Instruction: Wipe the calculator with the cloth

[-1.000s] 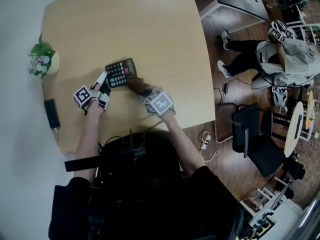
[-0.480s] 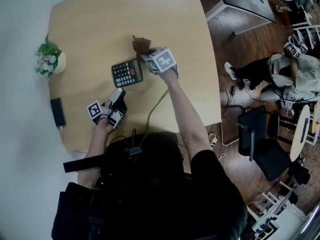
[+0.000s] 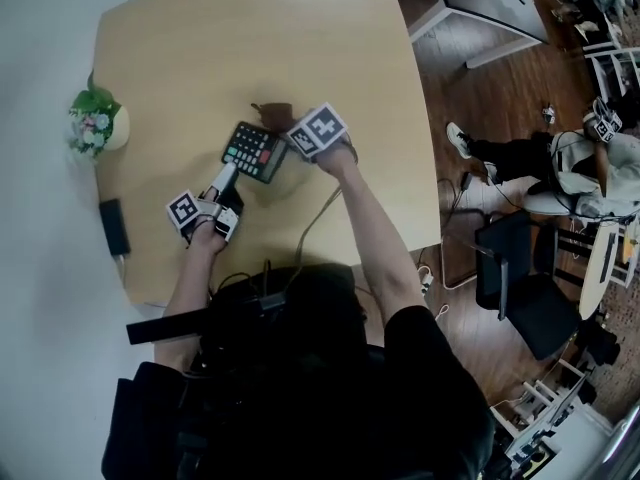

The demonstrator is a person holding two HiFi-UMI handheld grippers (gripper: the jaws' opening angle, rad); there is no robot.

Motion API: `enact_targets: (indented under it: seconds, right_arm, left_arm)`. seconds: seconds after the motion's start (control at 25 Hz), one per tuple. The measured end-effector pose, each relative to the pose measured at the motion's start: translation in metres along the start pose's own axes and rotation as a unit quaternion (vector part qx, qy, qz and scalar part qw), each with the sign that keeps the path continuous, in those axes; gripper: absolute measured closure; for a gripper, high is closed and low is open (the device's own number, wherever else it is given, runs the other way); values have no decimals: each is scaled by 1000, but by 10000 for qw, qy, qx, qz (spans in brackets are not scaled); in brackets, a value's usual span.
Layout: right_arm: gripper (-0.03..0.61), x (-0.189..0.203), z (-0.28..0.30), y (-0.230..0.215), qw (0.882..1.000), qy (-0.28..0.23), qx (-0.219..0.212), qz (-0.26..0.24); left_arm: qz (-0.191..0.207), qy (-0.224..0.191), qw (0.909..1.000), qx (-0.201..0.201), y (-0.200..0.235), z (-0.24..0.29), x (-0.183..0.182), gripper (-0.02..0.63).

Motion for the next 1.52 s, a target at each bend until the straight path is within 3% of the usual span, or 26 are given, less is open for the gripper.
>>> enact_targets:
  seconds: [0.2,0.32,0.4,0.56,0.72,0.84,1.08,1.24,1.36,1.52]
  right_arm:
    - [532,72,-9,52,9869,-353,-350,1532]
    - [532,93,-14,61,9781,-701,-169,1953]
    - [531,86,-22,46,9757,-975,171,1957]
    - [531,32,-18,6,9722,-1508,577,1695]
    - [531,0,13,-8,9828,-1150,364,1401]
    - [531,15,21,9,9841,-955,87,1495]
    - [531,90,-8,53,9619,-1058,-407,2489]
    - [531,135,-30,79,9568,-805,-787,2680]
    - [531,124,-42,65,9632,-990,-460,2456]
    - [531,53,-29,23,9701,-1570,205,1839]
  left_arm:
    - [106,133,9999,-31,-1,7,-37,355]
    - [209,398,9988,-195,0,12,-43,432]
    - [304,457,9982,-257,0,12,-41,465]
    - [453,477,9973,-313,3,8,-44,514]
    - [484,445,9973,-339,4,8,-41,520]
    - [469,422,9972,-398,4,8,-38,523]
    - [533,408,9967,-448,2,8,-38,531]
    - [591,419,9963,-464,1,9,-39,540]
    - [632,426,9961,-445,1,10,-40,546]
    - [657,399,9959,-477,2,8,-40,549]
Point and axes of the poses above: the fingertips, and each gripper's own axes: z forward along the fingers, y to its left, x out of its underside, the point moved 10 cm from there along -z, backward along the fingers, and after that the axes turned 8 degrees about x, right-handed, at the moved point
